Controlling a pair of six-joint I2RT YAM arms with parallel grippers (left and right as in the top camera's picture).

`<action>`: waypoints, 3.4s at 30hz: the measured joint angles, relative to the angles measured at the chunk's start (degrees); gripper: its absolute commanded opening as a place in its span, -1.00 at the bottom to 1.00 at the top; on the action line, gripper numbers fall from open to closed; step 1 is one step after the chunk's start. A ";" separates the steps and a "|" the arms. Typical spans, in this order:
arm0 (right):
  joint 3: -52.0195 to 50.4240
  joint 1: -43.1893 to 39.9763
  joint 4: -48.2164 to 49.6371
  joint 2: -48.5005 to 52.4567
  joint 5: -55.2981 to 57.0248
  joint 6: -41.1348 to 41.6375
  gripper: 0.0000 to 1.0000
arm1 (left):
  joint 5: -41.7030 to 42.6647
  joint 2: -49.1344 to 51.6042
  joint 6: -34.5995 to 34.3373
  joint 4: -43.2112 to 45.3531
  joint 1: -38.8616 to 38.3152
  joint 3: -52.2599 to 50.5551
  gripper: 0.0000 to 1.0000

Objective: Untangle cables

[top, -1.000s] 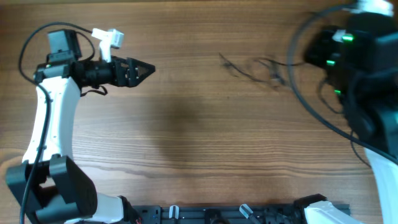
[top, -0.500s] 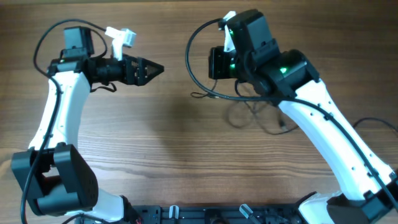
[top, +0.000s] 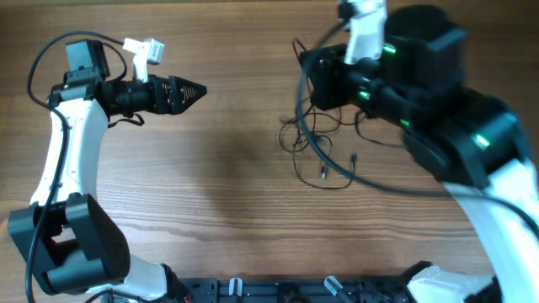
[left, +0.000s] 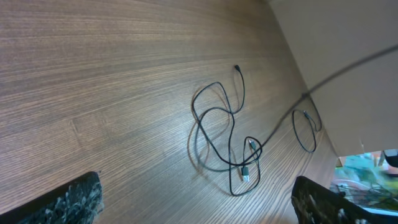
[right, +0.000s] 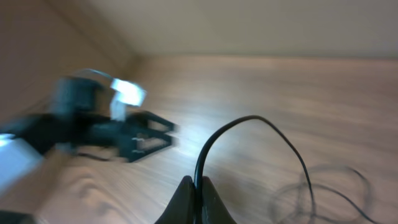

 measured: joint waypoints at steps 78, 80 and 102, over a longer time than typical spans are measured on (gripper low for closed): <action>-34.91 0.70 20.41 26.99 10.80 43.54 0.14 | -0.52 0.09 -0.02 -4.59 -5.33 -0.07 0.99; -36.17 0.70 21.24 26.99 10.80 43.54 -0.39 | -0.50 0.09 -0.04 -4.59 -5.33 -0.07 0.98; -35.12 -10.62 15.45 -16.15 3.65 7.56 -0.91 | -0.24 0.09 -0.02 -3.98 -5.33 -0.07 1.00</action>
